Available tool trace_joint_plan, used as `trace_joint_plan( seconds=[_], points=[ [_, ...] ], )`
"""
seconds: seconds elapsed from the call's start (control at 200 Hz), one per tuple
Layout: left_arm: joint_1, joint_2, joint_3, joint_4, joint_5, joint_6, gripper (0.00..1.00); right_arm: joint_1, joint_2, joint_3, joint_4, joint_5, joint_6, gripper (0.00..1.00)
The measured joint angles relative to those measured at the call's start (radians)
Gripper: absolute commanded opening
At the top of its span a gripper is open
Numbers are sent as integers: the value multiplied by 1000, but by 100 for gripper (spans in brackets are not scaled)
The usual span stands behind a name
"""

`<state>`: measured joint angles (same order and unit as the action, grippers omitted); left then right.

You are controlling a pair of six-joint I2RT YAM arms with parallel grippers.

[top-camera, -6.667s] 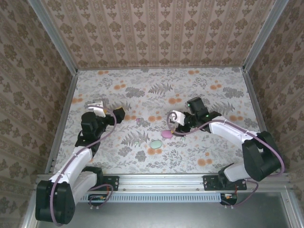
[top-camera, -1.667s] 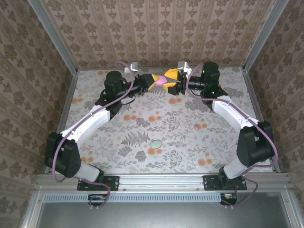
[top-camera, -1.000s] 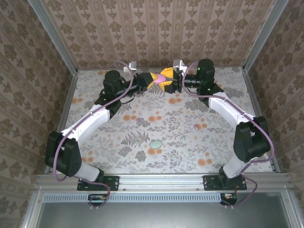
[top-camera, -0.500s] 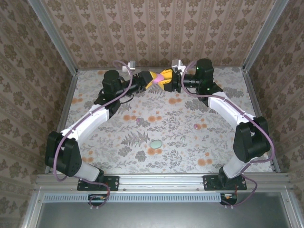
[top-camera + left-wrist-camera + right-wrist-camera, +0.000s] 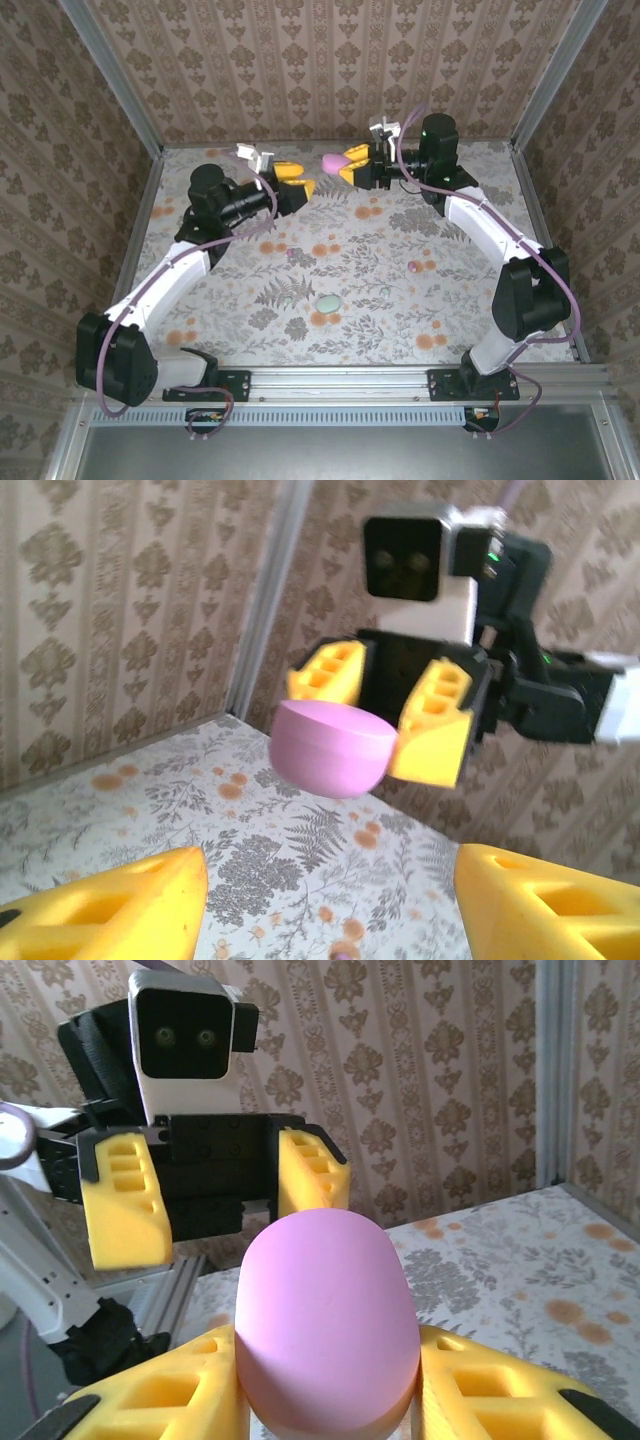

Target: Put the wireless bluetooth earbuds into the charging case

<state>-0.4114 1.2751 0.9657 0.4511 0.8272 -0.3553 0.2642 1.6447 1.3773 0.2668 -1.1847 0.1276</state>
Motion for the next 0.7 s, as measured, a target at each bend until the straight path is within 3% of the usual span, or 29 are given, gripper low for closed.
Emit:
trace_joint_plan(
  seconds=[0.24, 0.7],
  points=[
    [1, 86, 32, 31, 150, 95, 66, 0, 0, 6, -24, -55, 7, 40],
    [-12, 151, 91, 82, 227, 103, 63, 8, -2, 21, -95, -89, -100, 41]
  ],
)
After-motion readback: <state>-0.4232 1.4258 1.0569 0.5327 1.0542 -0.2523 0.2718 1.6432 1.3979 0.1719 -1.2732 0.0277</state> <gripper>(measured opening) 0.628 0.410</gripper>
